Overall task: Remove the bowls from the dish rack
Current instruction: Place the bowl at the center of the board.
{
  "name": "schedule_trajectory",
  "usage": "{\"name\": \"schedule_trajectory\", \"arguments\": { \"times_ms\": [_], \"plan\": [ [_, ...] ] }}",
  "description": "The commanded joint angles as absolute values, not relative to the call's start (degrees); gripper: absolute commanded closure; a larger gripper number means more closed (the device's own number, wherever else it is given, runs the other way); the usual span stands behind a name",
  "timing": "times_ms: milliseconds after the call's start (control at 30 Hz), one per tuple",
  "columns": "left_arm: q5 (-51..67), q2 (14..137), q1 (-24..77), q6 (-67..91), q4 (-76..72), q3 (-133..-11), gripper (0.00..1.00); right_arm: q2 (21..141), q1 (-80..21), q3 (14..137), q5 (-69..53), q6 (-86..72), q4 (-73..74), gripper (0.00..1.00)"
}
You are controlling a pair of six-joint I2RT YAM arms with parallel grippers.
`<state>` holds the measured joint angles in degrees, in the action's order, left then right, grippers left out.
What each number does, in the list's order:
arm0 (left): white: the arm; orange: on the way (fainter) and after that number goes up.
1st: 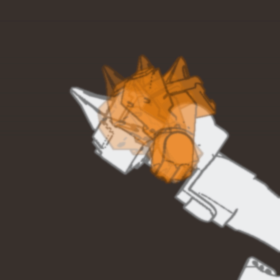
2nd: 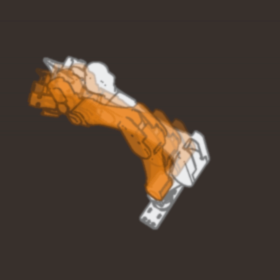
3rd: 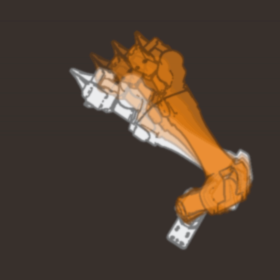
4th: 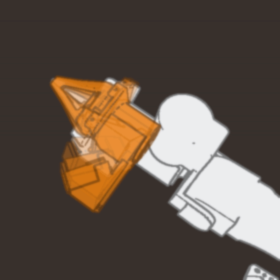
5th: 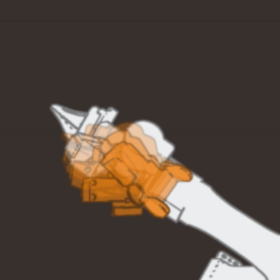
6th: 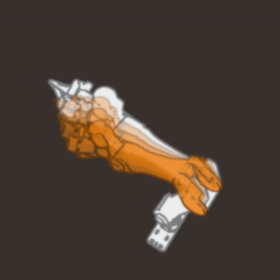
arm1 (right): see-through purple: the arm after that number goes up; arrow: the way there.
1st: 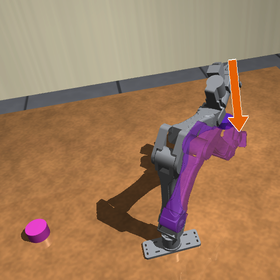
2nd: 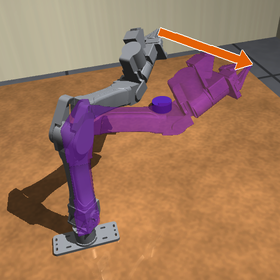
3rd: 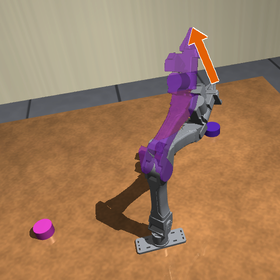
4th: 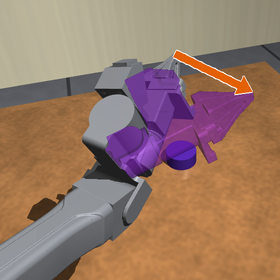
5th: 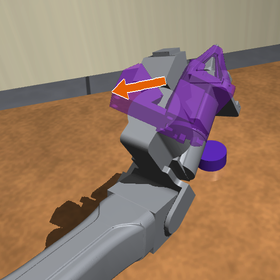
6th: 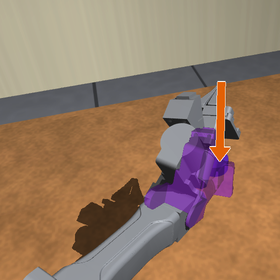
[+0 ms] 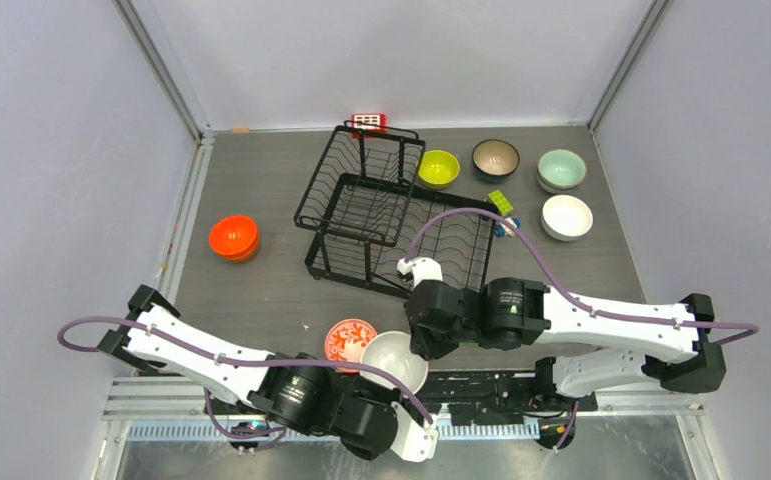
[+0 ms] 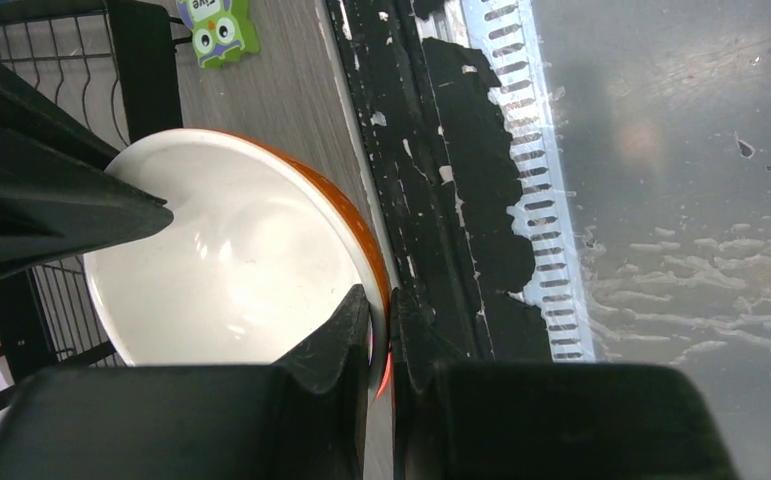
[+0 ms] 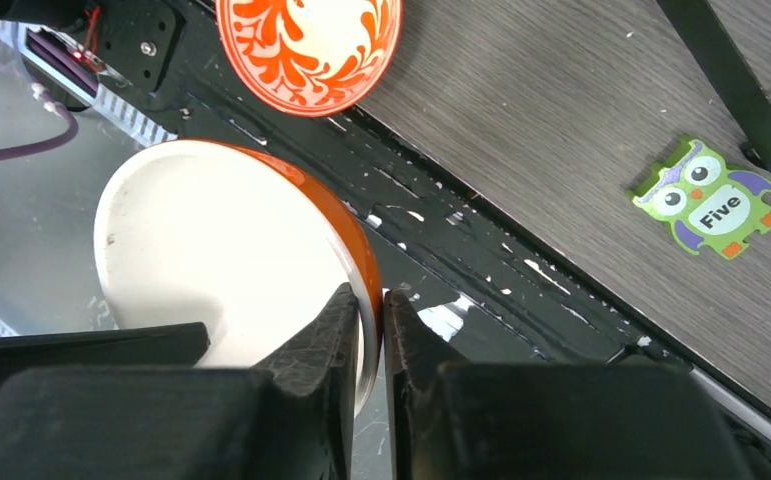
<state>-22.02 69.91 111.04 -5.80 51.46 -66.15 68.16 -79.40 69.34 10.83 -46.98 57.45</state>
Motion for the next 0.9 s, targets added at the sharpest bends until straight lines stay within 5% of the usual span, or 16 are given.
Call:
{"name": "schedule_trajectory", "arguments": {
  "times_ms": [0, 100, 233, 433, 467, 867],
  "plan": [
    [-23.9, 67.8, 111.4, -3.5, 48.3, -66.0, 0.98, 67.4, -79.8, 68.8, 12.8, -48.4, 56.5, 0.86],
    [-24.6, 67.5, 111.4, -2.5, 48.4, -65.7, 0.94, 67.2, -79.9, 68.6, 12.8, -48.7, 56.3, 0.97],
    [-26.0, 66.6, 111.4, -0.8, 48.3, -65.1, 0.82, 66.7, -79.9, 68.5, 12.9, -49.3, 55.6, 0.99],
    [-29.9, 64.2, 111.4, 4.1, 48.1, -64.1, 0.27, 64.4, -79.9, 67.7, 15.7, -50.8, 54.0, 0.99],
    [-29.9, 63.3, 111.4, 4.5, 47.4, -63.3, 0.04, 63.9, -79.9, 67.5, 16.3, -51.2, 53.8, 0.99],
    [-44.1, 54.6, 111.4, 20.7, 44.7, -57.6, 0.00, 56.5, -79.9, 57.7, 31.9, -58.5, 51.7, 0.99]
  ]
}}
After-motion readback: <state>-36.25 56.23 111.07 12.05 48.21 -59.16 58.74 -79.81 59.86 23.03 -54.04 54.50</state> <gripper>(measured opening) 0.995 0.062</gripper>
